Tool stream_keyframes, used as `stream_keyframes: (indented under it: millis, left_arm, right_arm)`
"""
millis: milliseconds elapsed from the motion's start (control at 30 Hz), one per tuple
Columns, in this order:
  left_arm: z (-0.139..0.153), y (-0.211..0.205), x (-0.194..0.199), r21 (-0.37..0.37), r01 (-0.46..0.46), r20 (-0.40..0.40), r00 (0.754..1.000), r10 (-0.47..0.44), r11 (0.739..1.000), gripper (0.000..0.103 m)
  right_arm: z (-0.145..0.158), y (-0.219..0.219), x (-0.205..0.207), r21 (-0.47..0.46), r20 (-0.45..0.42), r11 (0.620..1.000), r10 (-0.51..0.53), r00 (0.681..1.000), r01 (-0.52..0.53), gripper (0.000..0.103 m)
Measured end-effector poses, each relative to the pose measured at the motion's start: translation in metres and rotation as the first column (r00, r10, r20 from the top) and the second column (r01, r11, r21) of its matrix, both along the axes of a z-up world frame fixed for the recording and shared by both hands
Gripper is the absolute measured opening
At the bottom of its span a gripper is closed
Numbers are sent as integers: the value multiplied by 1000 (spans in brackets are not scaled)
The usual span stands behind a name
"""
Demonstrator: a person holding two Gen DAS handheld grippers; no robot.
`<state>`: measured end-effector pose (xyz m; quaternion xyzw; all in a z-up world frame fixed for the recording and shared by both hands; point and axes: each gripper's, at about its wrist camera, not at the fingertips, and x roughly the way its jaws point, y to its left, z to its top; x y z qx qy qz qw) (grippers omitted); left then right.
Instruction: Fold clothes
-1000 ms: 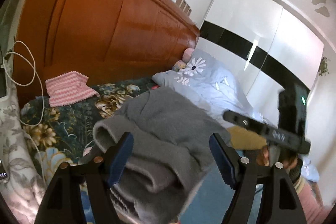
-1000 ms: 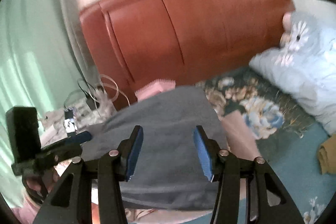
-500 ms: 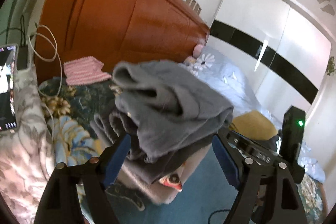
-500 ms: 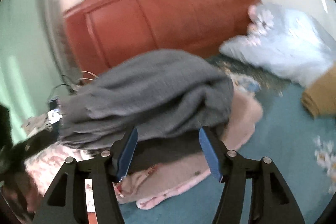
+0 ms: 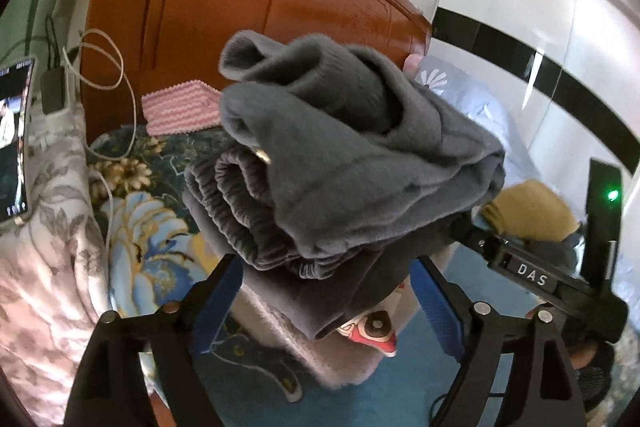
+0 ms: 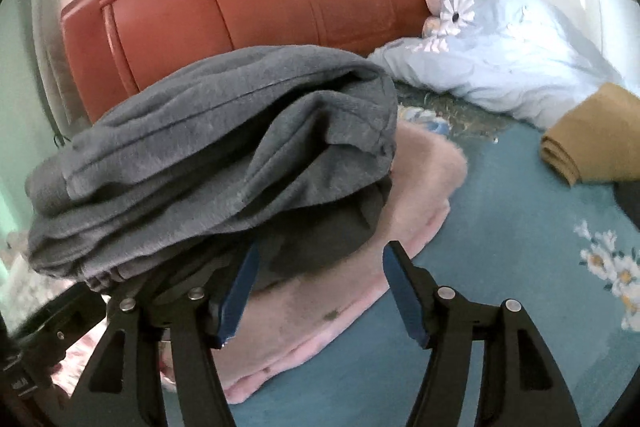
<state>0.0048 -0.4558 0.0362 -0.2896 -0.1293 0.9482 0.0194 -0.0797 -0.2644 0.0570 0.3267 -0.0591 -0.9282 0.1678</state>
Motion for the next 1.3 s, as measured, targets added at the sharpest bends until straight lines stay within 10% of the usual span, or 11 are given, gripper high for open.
stream_keyframes:
  millis: [300, 400, 1300]
  left_arm:
    - [-7, 6, -8, -6, -17, -28, 999, 17, 1000, 103]
    - [-9, 4, -10, -3, -26, -33, 999, 26, 1000, 103]
    - [2, 9, 2, -4, -26, -50, 998, 26, 1000, 103]
  right_arm:
    - [-16, -1, -6, 17, 5, 999, 28, 1000, -28, 67]
    - [-17, -3, -5, 8, 1, 999, 32, 999, -32, 93]
    - [4, -36, 20, 65, -109, 998, 34, 993, -27, 97]
